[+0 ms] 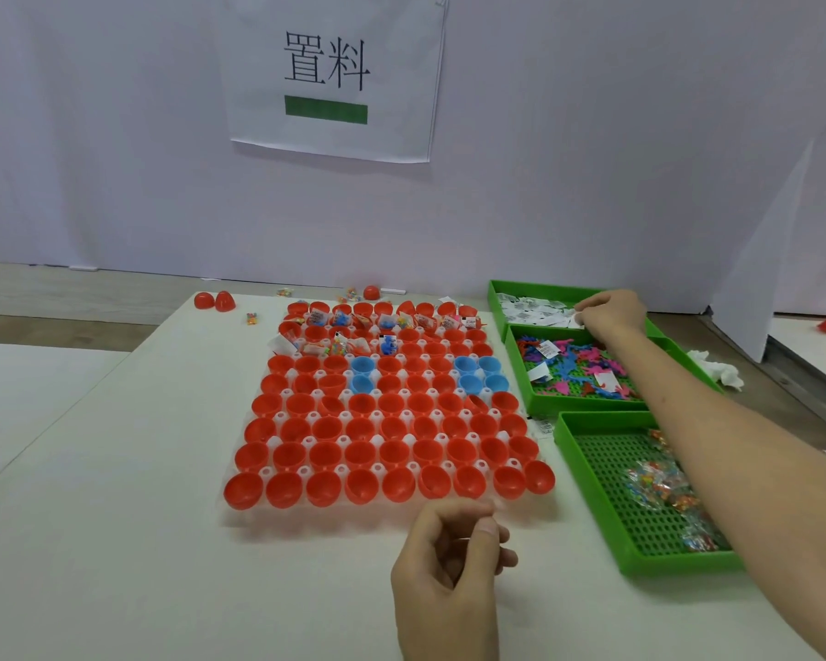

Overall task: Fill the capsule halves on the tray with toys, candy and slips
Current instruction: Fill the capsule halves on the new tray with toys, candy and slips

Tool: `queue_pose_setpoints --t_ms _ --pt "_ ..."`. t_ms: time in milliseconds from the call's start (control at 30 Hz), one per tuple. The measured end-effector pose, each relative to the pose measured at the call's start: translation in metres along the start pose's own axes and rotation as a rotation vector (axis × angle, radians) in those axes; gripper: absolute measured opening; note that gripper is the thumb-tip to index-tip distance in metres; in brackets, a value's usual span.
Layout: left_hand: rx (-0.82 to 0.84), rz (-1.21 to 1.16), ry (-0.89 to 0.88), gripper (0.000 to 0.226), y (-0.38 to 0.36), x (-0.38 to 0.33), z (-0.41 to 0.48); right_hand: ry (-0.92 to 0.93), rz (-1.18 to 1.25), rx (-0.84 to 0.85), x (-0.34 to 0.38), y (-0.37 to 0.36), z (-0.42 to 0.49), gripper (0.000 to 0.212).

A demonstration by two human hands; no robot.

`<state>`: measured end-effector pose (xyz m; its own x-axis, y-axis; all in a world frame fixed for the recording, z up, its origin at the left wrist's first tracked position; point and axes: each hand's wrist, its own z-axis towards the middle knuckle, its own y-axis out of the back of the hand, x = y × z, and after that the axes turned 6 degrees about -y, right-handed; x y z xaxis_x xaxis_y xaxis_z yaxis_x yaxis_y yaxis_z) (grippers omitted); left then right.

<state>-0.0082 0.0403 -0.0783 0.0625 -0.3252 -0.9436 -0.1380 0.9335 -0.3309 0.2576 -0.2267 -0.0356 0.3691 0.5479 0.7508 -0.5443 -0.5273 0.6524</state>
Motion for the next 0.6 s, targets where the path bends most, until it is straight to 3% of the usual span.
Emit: queue_pose_setpoints --t_ms 300,600 --pt "0.004 0.021 -0.008 0.024 0.0007 0.0003 0.0003 -0.016 0.059 -0.078 0.0005 0.0094 -0.002 0.033" --pt "0.019 0.052 -0.004 0.025 0.0027 -0.0001 0.0018 -0.114 0.27 -0.065 -0.0032 0.0102 0.0021 0.015"
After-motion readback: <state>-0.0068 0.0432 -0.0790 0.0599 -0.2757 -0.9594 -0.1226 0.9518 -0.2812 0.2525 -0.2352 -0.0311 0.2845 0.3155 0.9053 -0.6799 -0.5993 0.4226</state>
